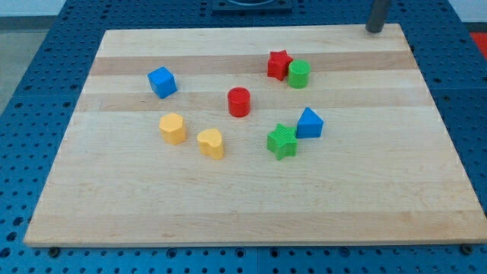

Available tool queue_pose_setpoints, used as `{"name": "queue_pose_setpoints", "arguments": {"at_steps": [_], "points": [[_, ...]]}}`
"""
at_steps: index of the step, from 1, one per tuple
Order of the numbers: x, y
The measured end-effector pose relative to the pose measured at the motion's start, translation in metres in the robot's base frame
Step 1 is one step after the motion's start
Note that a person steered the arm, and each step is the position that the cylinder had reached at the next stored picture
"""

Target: Slide the yellow hexagon up a bit

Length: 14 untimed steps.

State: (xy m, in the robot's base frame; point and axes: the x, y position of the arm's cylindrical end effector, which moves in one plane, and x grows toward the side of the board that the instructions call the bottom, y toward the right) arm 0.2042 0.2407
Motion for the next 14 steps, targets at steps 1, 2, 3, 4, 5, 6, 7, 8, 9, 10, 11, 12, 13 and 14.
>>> {"name": "queue_pose_setpoints", "arguments": {"at_steps": [1, 2, 3, 4, 5, 6, 7, 8, 9, 10, 11, 12, 13, 14], "points": [[0.000, 0.000], [0.020, 0.000], [0.076, 0.000], [0.125, -0.002], [0.174, -0.008], [0.229, -0.019], [0.284, -0.037], [0.331, -0.074], [0.349, -0.134], [0.353, -0.207], [0.353, -0.272], [0.350, -0.324], [0.334, -0.351], [0.311, -0.361]]}}
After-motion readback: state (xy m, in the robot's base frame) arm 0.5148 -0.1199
